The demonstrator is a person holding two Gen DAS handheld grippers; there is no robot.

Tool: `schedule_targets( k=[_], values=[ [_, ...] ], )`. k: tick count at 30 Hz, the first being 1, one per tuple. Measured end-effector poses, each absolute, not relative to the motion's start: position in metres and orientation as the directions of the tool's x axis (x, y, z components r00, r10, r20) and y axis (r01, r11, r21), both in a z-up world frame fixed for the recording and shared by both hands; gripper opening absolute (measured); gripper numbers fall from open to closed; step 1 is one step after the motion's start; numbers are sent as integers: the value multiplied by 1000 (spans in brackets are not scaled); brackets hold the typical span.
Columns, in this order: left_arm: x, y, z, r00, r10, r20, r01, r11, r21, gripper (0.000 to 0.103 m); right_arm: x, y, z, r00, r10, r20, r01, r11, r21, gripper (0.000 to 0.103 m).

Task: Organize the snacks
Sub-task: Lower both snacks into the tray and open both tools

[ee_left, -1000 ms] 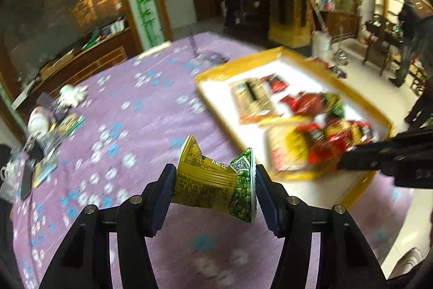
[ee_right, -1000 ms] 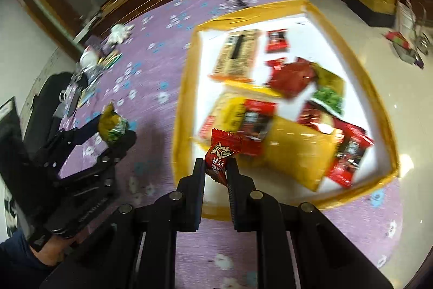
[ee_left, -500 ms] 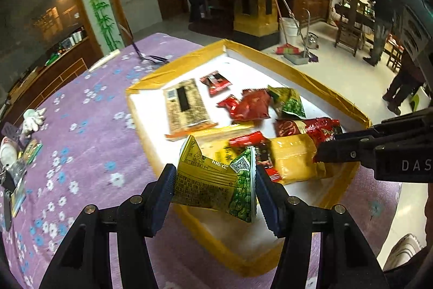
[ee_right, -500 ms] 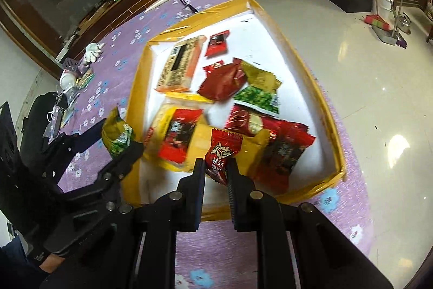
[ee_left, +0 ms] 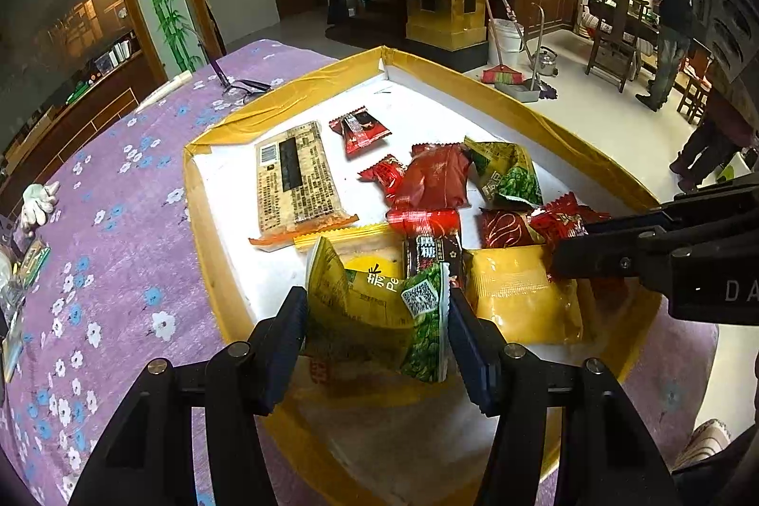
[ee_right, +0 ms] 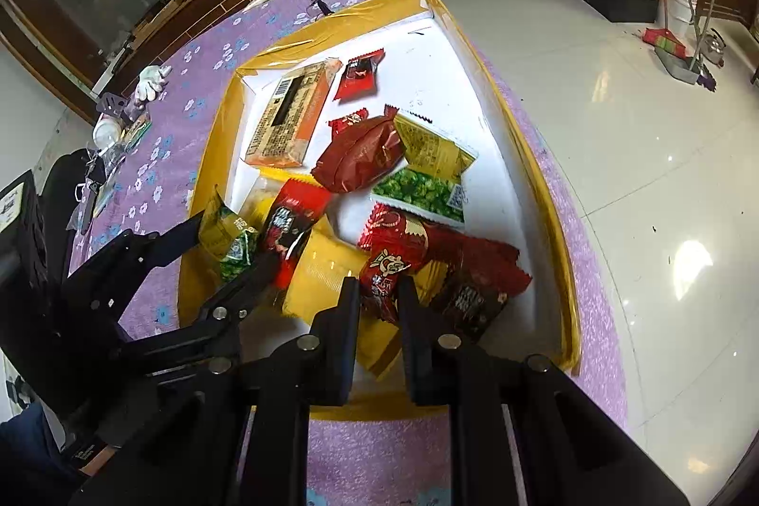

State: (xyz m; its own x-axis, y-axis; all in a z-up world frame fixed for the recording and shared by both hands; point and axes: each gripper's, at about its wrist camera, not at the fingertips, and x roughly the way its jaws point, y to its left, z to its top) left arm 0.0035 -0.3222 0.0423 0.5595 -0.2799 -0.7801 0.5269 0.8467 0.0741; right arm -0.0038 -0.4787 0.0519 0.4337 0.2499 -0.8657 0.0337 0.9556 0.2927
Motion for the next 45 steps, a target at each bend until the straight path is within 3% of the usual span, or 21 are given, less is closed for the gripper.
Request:
schedule_targets(
  k=[30, 45],
  values=[
    [10, -325, 30, 567, -300, -767, 535, 843, 66, 64, 21, -474, 34, 451, 240, -860, 20, 960, 278, 15],
    [11, -322, 30, 551, -301, -778, 529, 847, 48, 72, 10, -465, 46, 471, 203, -859, -2, 973, 229, 17]
  ],
)
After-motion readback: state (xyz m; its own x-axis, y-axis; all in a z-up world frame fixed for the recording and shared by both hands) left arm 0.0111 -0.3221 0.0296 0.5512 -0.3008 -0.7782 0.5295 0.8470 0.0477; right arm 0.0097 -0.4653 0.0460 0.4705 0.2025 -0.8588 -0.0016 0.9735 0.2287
